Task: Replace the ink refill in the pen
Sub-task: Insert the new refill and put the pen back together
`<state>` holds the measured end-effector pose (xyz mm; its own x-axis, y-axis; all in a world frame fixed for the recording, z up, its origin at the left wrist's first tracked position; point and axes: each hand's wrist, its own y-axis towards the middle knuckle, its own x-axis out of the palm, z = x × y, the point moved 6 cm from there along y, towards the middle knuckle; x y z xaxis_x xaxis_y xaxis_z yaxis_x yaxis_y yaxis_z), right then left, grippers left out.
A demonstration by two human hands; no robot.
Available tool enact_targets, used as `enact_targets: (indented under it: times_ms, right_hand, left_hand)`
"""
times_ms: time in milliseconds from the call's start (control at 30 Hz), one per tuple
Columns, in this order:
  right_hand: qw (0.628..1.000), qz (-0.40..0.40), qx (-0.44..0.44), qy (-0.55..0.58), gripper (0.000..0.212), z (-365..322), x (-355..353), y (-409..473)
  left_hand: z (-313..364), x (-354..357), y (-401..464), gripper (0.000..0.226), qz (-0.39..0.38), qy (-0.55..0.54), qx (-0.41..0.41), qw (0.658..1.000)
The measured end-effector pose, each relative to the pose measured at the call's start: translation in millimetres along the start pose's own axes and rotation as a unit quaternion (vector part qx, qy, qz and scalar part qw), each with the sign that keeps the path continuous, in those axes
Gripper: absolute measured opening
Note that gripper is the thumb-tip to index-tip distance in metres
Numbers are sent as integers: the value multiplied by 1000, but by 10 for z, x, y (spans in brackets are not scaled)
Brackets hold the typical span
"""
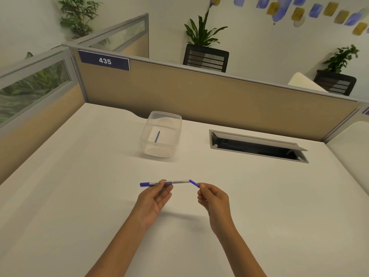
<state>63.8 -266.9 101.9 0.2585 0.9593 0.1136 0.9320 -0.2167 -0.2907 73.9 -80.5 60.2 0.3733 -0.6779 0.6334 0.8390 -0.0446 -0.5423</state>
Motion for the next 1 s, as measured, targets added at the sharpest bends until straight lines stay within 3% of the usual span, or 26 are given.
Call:
enact_targets:
  times_ms: [300,700,900,1000]
  right_hand:
    - [967,23,-148,-208,12,-201,-50,13]
    - [996,-18,-48,-78,15,-168,-63,22]
    - [974,19,-140,-174,10,-266,-101,23]
    - [960,-6,-192,-202,15,-339,-41,-5]
  left_hand:
    - [37,-14,-20,11,-2,18,21,1000]
    - [49,93,-76,11,-17,10,19,1000]
    - [88,84,-77,13,-19,37,34,999]
    - [62,109,-96,14,-21,48,32,998]
